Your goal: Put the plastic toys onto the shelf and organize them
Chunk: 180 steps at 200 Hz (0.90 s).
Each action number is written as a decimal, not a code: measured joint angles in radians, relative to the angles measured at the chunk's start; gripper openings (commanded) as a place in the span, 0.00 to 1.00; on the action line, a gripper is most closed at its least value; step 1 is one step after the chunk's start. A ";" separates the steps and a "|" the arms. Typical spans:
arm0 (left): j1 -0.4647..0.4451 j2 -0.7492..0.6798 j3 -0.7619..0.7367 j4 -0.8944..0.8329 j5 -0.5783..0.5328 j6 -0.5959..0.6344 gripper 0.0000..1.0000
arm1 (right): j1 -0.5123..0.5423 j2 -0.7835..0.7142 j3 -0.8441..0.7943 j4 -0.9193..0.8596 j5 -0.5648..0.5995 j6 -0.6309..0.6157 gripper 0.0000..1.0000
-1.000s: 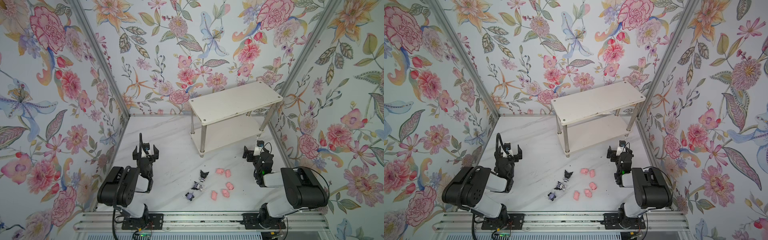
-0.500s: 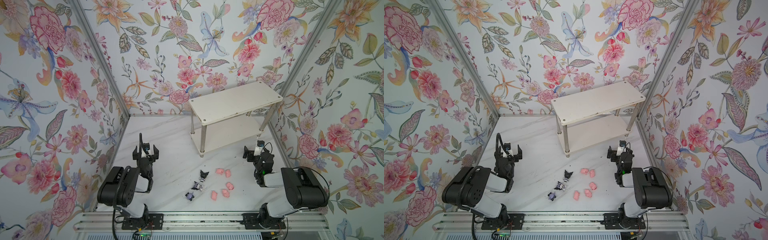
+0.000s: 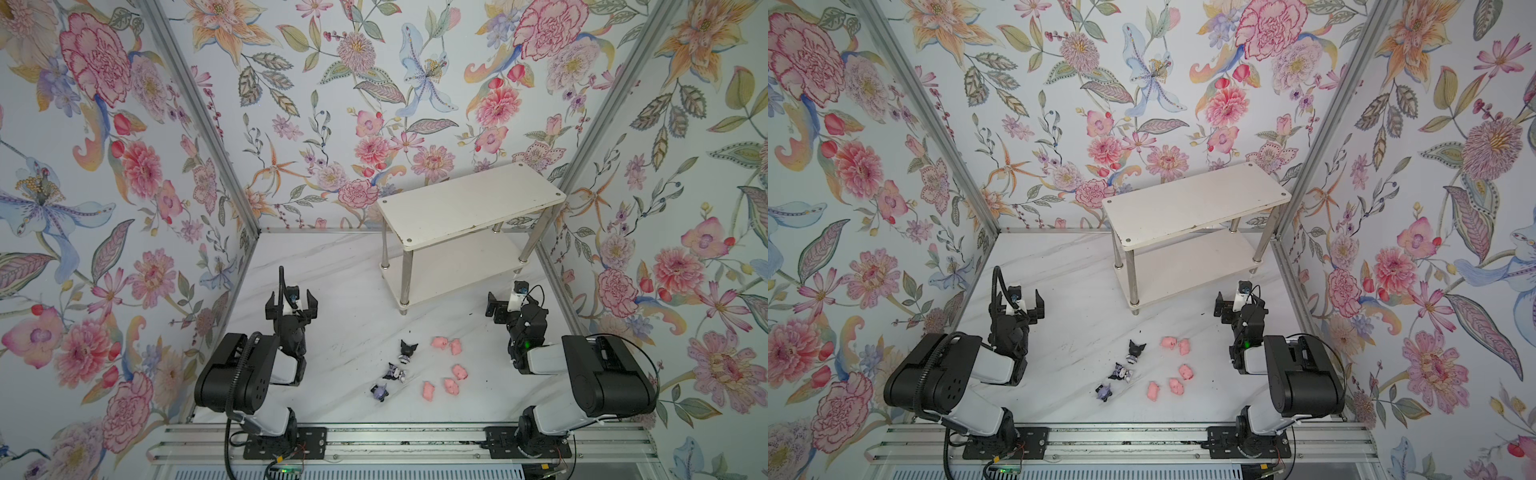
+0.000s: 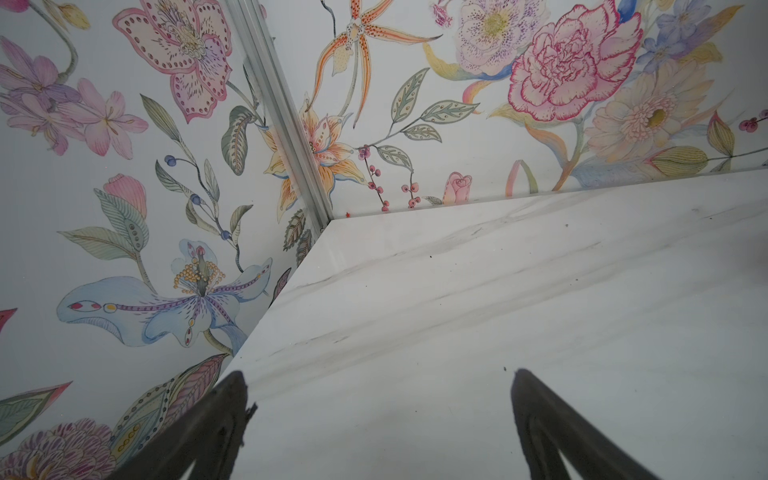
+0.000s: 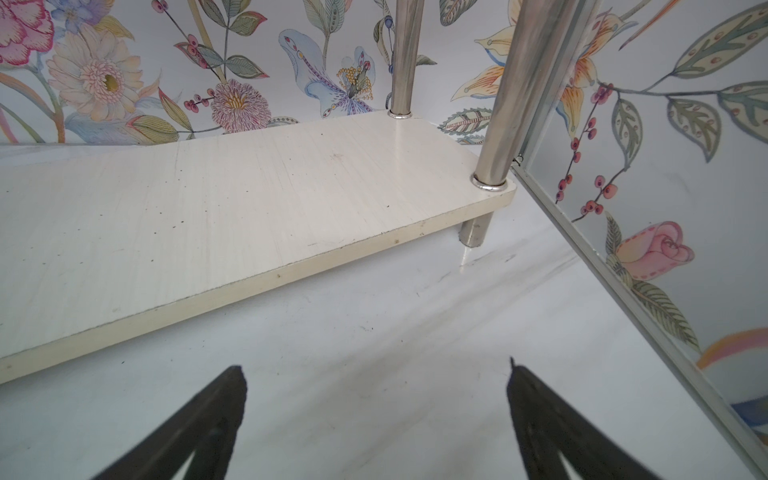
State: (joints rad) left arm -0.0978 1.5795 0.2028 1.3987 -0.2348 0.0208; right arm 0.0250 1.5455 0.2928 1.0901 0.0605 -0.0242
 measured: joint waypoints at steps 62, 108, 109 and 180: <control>-0.117 -0.374 0.130 -0.369 -0.294 -0.113 0.99 | 0.173 -0.392 0.016 -0.214 0.130 -0.042 0.99; -0.098 -0.517 0.251 -0.700 -0.427 -0.385 0.83 | 0.283 -0.508 0.119 -0.485 0.243 0.023 0.81; -0.098 -0.520 0.251 -0.702 -0.424 -0.391 0.82 | 0.285 -0.509 0.119 -0.490 0.243 0.020 0.79; -0.491 -0.523 0.357 -0.933 -0.315 -0.386 0.82 | 0.327 -0.449 0.194 -0.771 0.124 0.056 0.00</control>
State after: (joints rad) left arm -0.5884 1.0569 0.5602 0.4660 -0.5499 -0.3656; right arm 0.3523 1.0966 0.4866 0.3191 0.1841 0.0319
